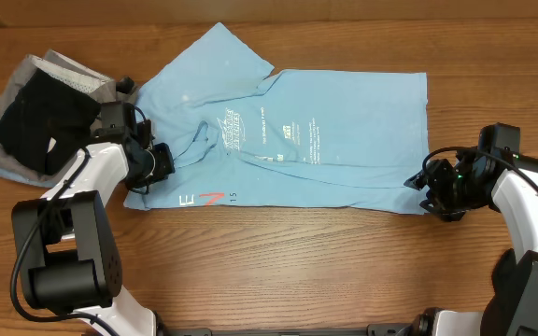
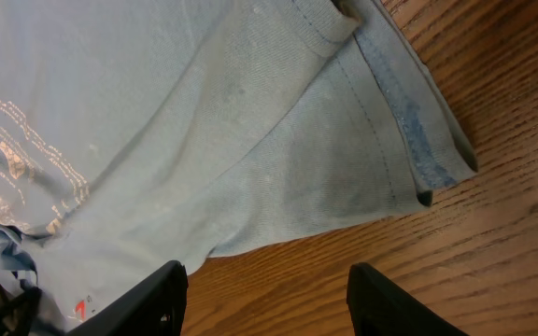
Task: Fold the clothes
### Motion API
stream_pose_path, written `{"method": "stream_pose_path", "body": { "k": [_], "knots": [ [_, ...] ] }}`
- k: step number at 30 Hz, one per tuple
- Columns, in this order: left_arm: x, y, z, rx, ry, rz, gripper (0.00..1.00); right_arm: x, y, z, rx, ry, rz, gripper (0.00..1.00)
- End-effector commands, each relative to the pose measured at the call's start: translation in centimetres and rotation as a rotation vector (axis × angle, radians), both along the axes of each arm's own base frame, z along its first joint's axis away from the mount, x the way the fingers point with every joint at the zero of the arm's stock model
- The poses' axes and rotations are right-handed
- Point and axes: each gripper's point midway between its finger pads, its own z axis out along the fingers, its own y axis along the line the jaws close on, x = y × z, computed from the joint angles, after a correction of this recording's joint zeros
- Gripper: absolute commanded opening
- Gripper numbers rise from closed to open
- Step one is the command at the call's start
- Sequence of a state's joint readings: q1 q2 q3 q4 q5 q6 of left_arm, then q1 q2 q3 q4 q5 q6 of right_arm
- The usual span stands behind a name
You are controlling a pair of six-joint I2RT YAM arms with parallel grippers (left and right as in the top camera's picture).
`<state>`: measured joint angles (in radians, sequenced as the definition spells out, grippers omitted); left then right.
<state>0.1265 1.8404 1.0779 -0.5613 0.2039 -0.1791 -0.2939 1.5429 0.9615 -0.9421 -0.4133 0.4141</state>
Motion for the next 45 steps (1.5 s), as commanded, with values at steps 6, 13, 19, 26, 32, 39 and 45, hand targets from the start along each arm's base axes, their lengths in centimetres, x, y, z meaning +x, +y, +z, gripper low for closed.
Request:
{"method": "stream_pose_path", "body": {
  "k": [6, 13, 19, 26, 32, 39, 45],
  "knots": [
    [5.1, 0.5, 5.1, 0.000, -0.132, -0.009, 0.04, 0.5, -0.3, 0.2, -0.010, -0.012, -0.002, 0.59],
    [8.7, 1.3, 7.0, 0.041, -0.281, -0.002, 0.04, 0.4, -0.5, 0.1, -0.024, -0.009, -0.004, 0.59],
    [9.3, 1.5, 6.3, 0.044, -0.289, 0.000, 0.55, 0.6, -0.6, 0.1, -0.031, -0.018, -0.004, 0.59],
    [7.6, -2.1, 6.2, -0.131, -0.241, -0.099, 0.34, 0.6, -1.2, -0.1, -0.065, -0.012, -0.008, 0.62],
    [4.4, -4.9, 5.1, -0.171, -0.111, -0.185, 0.28, 2.2, -1.9, 0.1, -0.099, -0.076, -0.017, 0.62],
    [0.1, -5.0, 3.2, -0.064, 0.083, -0.215, 0.37, 2.5, -3.4, -1.6, -0.167, -0.037, -0.054, 0.54],
    [-1.6, -3.0, 1.5, 0.018, 0.149, -0.184, 0.41, 3.8, -2.7, -4.2, -0.094, -0.019, -0.059, 0.45]
  ]
}}
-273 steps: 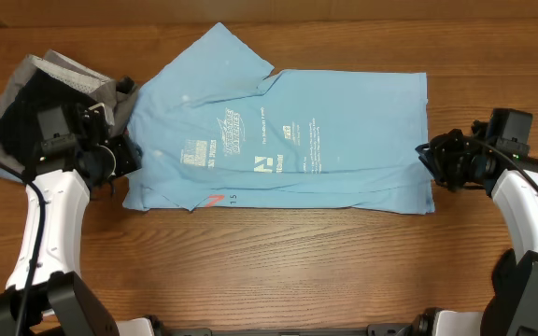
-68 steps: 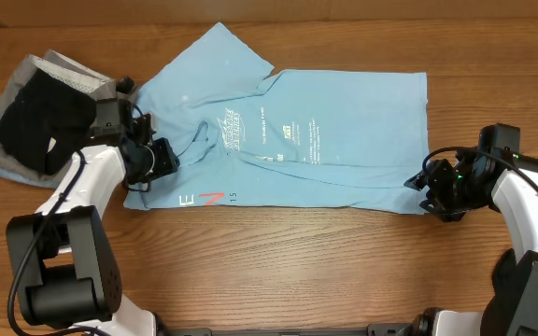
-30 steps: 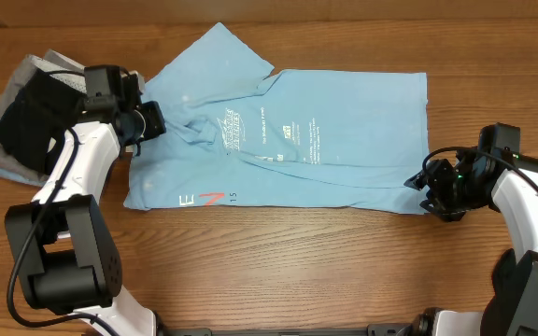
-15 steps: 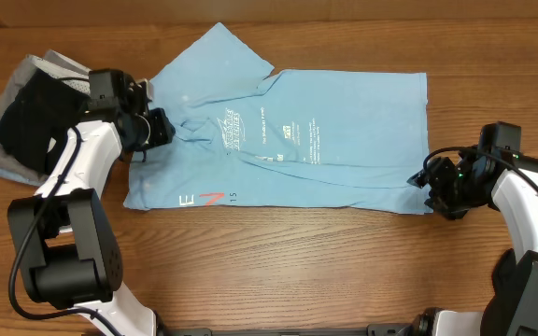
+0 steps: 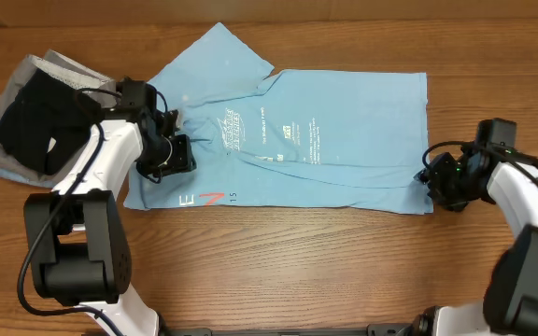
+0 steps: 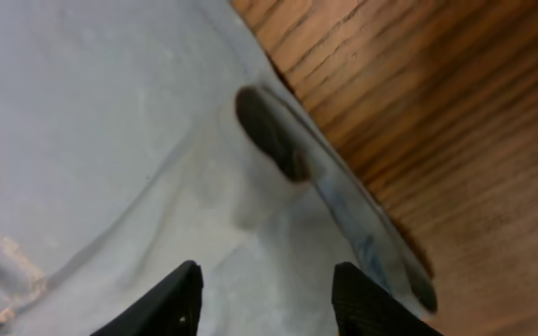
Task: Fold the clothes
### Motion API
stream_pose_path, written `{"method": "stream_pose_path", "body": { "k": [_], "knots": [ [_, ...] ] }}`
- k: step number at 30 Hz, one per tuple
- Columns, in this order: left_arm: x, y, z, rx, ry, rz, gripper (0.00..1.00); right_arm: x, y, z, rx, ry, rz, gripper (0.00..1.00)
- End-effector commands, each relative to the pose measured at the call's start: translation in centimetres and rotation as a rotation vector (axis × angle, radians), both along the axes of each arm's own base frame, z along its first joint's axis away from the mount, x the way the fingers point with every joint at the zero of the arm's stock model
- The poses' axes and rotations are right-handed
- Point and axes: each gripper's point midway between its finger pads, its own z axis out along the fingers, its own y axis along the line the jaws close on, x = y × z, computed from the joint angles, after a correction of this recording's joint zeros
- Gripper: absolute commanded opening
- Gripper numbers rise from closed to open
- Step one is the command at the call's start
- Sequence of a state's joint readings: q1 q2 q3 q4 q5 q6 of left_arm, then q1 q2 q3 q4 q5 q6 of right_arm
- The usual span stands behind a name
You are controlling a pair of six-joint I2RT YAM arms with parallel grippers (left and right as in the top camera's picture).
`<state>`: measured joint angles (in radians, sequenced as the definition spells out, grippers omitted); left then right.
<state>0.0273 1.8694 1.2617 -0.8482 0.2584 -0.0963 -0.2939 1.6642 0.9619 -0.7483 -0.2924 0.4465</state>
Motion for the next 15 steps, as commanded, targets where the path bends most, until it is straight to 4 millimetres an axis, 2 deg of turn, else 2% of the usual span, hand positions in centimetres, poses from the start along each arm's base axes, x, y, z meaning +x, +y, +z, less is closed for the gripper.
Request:
{"method": "stream_pose_path", "body": {
  "k": [1, 7, 10, 12, 15],
  "knots": [
    [-0.9, 1.8, -1.8, 0.074, 0.030, 0.003, 0.42, 0.9, 0.5, -1.1, 0.053, 0.002, -0.009, 0.43],
    [-1.1, 2.7, -3.7, 0.115, 0.002, 0.016, 0.47, 2.4, 0.4, -1.6, 0.059, -0.046, -0.004, 0.27],
    [-1.8, 2.7, -4.4, 0.115, 0.012, 0.015, 0.47, 2.8, 0.3, -1.3, 0.061, -0.067, -0.004, 0.08],
    [-2.1, 2.7, -4.7, 0.115, 0.019, 0.015, 0.47, 3.6, 0.5, -0.9, 0.079, -0.100, 0.000, 0.04],
    [-2.4, 3.0, -4.9, 0.132, 0.027, 0.016, 0.47, 4.8, 1.0, 0.4, 0.142, -0.157, 0.006, 0.04]
  ]
}}
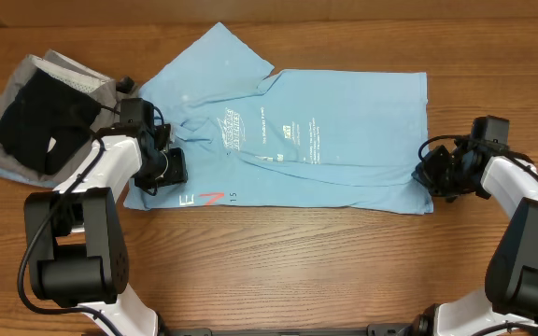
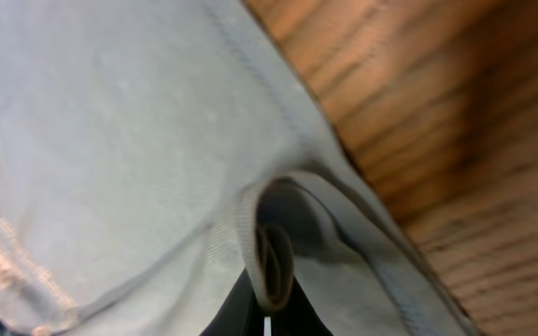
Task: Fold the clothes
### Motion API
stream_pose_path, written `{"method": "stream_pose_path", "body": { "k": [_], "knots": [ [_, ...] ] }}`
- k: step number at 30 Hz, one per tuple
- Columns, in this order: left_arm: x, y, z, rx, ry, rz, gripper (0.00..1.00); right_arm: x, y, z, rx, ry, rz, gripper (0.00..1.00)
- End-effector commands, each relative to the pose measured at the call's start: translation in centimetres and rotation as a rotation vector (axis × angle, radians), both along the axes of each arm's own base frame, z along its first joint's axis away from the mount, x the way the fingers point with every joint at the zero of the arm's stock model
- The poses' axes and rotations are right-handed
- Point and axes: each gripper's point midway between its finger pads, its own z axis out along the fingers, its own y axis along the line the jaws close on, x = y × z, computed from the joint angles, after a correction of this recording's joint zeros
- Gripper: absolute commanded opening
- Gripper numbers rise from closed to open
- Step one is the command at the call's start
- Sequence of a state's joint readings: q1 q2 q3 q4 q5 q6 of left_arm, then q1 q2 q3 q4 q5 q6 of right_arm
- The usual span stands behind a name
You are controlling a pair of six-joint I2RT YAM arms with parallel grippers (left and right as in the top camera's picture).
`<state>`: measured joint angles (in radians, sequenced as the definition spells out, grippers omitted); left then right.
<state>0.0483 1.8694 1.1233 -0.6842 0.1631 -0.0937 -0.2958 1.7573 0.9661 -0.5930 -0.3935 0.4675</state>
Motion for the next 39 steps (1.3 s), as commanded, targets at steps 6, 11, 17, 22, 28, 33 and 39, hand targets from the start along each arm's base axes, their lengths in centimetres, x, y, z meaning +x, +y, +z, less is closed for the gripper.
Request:
{"method": "stream_pose_path", "body": {
  "k": [6, 11, 17, 22, 28, 33, 39],
  "knots": [
    [-1.7, 0.8, -1.6, 0.043, 0.056, -0.010, 0.47, 5.0, 0.5, 4.5, 0.181, -0.184, -0.082, 0.04],
    [-1.7, 0.8, -1.6, 0.043, 0.056, -0.010, 0.46, 7.8, -1.0, 5.8, 0.151, -0.291, -0.158, 0.52],
    [-1.7, 0.8, -1.6, 0.043, 0.057, -0.010, 0.48, 6.9, -1.0, 5.5, 0.160, -0.264, -0.143, 0.54],
    [-1.9, 0.7, -1.6, 0.038, 0.064, -0.012, 0.47, 4.7, 3.3, 6.0, 0.269, -0.269, 0.099, 0.41],
    [-1.4, -0.3, -0.6, -0.022, 0.059, -0.030, 0.11, 1.6, 9.4, 4.6, 0.281, -0.139, 0.283, 0.04],
    [-0.5, -2.6, 1.8, -0.153, 0.037, -0.105, 0.04, 0.0, 13.3, 1.5, 0.149, 0.007, 0.333, 0.04],
    [0.9, -4.4, 5.5, -0.255, -0.008, -0.190, 0.04, 0.0, 17.5, -0.9, 0.137, 0.097, 0.239, 0.04]
  ]
}}
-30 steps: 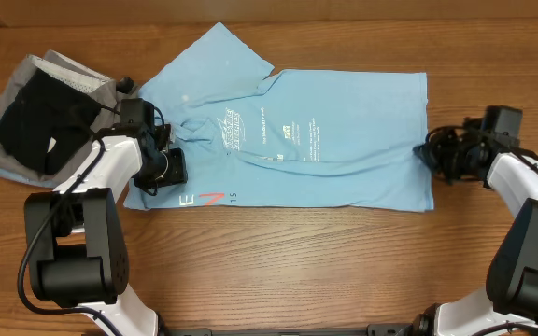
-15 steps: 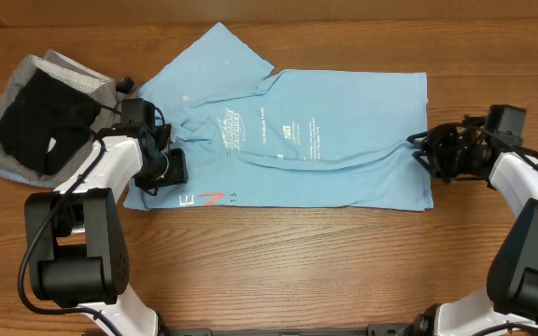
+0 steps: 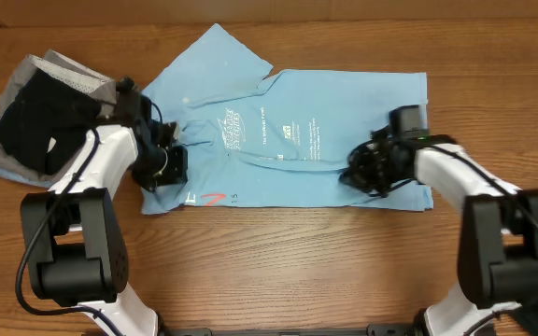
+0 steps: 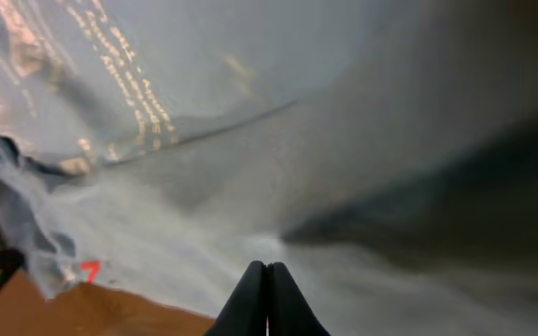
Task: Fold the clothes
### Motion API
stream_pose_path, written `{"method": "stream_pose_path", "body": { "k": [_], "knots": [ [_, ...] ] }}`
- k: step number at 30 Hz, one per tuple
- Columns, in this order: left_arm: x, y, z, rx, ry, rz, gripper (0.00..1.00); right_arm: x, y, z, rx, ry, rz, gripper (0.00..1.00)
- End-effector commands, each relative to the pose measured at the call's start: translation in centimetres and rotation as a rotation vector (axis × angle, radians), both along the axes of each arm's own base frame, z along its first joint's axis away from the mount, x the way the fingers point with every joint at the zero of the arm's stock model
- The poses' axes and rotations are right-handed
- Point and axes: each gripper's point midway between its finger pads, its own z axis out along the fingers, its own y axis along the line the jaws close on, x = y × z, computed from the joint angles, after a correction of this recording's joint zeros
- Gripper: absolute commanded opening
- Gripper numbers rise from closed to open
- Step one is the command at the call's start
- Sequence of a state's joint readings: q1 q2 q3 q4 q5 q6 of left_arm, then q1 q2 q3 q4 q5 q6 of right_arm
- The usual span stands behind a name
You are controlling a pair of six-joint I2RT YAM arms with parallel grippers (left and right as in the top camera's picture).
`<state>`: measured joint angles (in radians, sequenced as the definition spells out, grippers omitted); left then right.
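A light blue T-shirt (image 3: 288,103) lies spread on the wooden table (image 3: 278,271), with white print at its middle and a red mark (image 3: 211,198) near its front edge. My left gripper (image 3: 164,168) sits at the shirt's left front edge, apparently shut on the cloth there. My right gripper (image 3: 361,175) is over the shirt's right half, well in from the right hem. In the right wrist view its fingers (image 4: 267,271) are pressed together on blurred blue cloth (image 4: 157,215), with a dark fold hanging close at the upper right.
A pile of dark and grey clothes (image 3: 35,112) lies at the far left of the table, close behind my left arm. Bare wood runs along the front and to the right of the shirt.
My right gripper, still shut, has moved from the shirt's right hem leftward to over its right half. The shirt's left front corner now sits further right, by my left gripper.
First my right gripper stood open beside the shirt's front right corner and my left was at the left edge. Then the open right fingers were over the hem. Then they were shut on a fold of the hem, and now they are over the shirt.
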<state>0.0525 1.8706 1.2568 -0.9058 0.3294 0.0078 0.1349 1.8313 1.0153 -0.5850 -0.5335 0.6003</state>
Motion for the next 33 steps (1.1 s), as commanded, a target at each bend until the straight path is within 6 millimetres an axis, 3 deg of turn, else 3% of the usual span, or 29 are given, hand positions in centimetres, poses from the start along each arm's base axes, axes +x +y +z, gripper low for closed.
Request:
{"method": "stream_pose_path", "body": {
  "k": [1, 5, 8, 12, 14, 18, 21, 26, 29, 33],
  "knots": [
    [1.8, -1.8, 2.4, -0.108, -0.073, -0.076, 0.04, 1.9, 1.2, -1.0, -0.030, 0.005, -0.107, 0.04],
    [2.0, -1.6, 2.7, -0.094, -0.081, -0.094, 0.05, 6.7, 3.2, -0.1, 0.037, -0.204, -0.112, 0.04],
    [1.3, -1.0, 2.3, -0.056, -0.051, -0.098, 0.09, 9.3, 3.6, 0.7, 0.060, -0.329, -0.123, 0.05],
    [-0.4, 0.7, 1.7, 0.047, 0.028, -0.095, 0.24, 10.3, 2.4, 1.3, 0.058, -0.355, -0.158, 0.04],
    [-1.0, 1.5, 1.5, 0.092, 0.056, -0.096, 0.34, 10.3, 2.2, 2.0, 0.098, -0.362, -0.134, 0.09],
    [-2.3, 4.2, 1.1, 0.242, 0.125, -0.054, 0.46, 9.2, -0.1, 3.8, 0.134, -0.364, -0.082, 0.20],
    [-2.6, 6.4, 1.0, 0.326, 0.158, 0.047, 0.47, 8.1, -3.0, 5.3, 0.110, -0.352, -0.079, 0.27],
    [-2.8, 8.0, 1.0, 0.275, 0.172, 0.158, 0.55, 4.6, -8.3, 6.7, 0.045, -0.266, -0.117, 0.38],
    [-2.5, 7.3, 1.2, 0.172, 0.157, 0.153, 0.56, 1.4, -12.4, 5.1, -0.047, -0.100, -0.224, 0.45],
    [-2.2, 5.9, 1.5, 0.073, 0.140, 0.144, 0.59, -2.8, -17.6, 1.4, -0.250, 0.079, -0.281, 0.49]
  ]
}}
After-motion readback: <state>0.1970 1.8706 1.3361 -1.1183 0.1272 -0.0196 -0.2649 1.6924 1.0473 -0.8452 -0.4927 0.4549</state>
